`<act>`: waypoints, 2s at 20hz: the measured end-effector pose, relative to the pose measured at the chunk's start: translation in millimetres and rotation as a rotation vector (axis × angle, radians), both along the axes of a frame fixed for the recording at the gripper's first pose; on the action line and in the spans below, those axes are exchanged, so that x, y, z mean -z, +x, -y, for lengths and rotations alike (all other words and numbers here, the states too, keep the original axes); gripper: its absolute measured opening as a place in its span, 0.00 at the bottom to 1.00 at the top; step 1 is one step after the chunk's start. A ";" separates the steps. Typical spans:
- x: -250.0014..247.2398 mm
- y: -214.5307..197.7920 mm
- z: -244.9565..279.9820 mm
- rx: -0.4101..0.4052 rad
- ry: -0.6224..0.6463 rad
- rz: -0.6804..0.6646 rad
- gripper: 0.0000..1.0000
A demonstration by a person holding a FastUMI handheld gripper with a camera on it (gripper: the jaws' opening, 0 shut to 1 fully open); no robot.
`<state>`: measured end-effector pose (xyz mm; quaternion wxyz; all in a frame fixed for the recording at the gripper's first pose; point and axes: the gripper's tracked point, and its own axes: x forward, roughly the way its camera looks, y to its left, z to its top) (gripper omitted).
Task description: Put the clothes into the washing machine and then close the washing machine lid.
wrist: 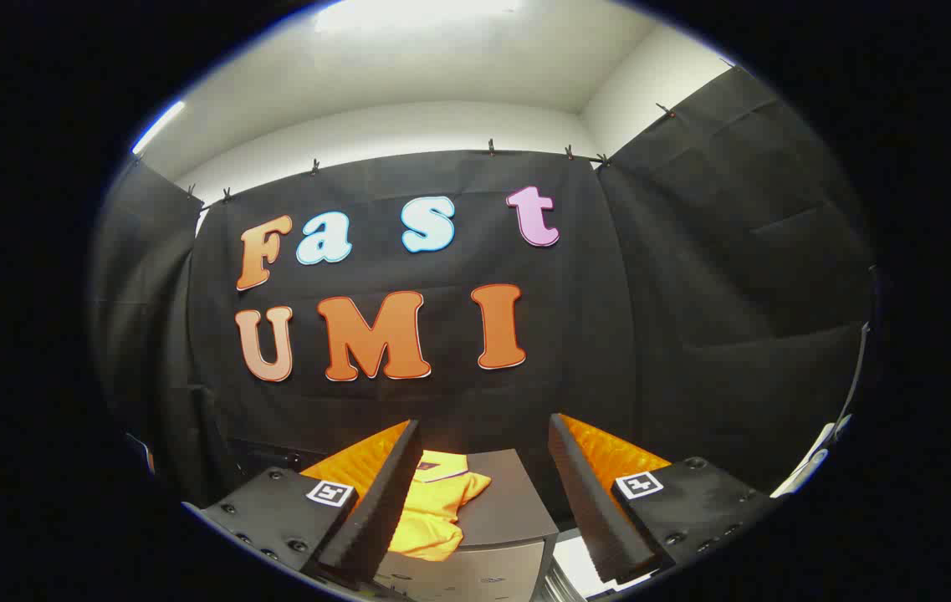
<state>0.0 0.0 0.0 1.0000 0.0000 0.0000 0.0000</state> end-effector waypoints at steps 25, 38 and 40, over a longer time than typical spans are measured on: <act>3.8 7.2 10.4 0.019 -0.036 -0.043 0.98; -3.8 -3.8 11.6 0.019 -0.038 -0.035 0.98; -8.1 -3.3 10.5 0.019 -0.039 -0.032 0.98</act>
